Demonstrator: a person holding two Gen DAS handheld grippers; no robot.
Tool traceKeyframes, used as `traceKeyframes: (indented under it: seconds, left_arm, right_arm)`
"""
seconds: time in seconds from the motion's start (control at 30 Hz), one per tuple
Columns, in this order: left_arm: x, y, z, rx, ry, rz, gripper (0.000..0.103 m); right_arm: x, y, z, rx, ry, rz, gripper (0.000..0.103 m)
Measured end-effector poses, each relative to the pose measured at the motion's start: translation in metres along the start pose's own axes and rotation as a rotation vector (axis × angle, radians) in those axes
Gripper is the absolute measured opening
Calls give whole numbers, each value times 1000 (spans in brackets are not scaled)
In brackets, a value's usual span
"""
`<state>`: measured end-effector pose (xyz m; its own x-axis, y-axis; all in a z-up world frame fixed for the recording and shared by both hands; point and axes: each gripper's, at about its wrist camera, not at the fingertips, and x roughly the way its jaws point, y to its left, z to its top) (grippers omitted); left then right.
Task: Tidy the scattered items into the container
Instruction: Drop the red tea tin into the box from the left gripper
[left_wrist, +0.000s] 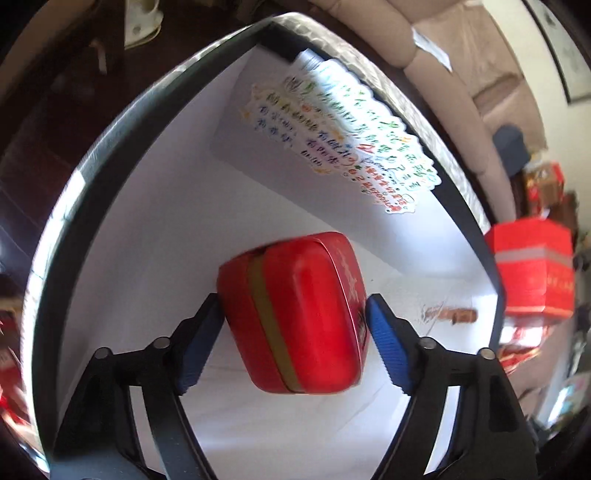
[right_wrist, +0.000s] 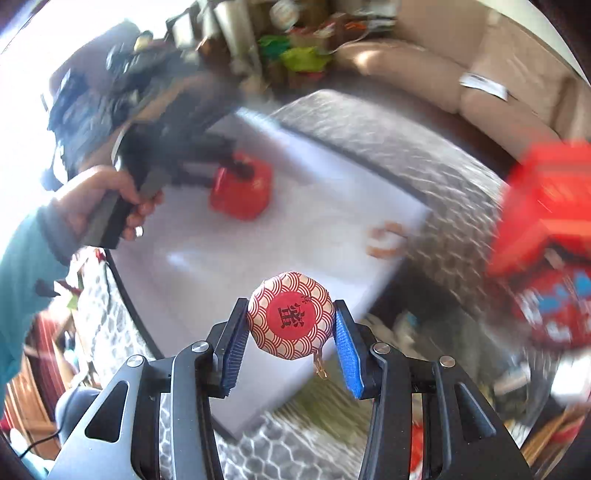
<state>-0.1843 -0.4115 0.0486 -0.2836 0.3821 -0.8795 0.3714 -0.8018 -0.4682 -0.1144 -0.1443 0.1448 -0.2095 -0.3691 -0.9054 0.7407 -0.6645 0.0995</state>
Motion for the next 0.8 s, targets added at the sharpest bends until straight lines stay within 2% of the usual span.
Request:
traceKeyframes:
  seconds: [0.1, 0.23, 0.37, 0.47, 0.67, 0.8]
  left_arm:
    - [-11, -13, -6, 58, -24, 19, 79]
    - [-34, -17, -17, 70, -59, -44, 83]
    - [-63, -8, -21, 63, -86, -109, 85]
    - [-84, -13, -14, 77, -122, -126, 94]
    - [-95, 24, -33, -72, -76, -271, 94]
    - [-114, 29, -41, -48, -143, -293, 94]
  right_arm:
    - [41, 25, 22, -43, 66, -1, 45]
    - [87, 49, 42, -80, 142, -53, 45]
    - [125, 50, 54, -37, 208, -48, 45]
    - [140, 50, 58, -5, 222, -36, 45]
    - [153, 49, 63, 16, 209, -59, 45]
    - [167, 47, 71, 26, 209, -84, 45]
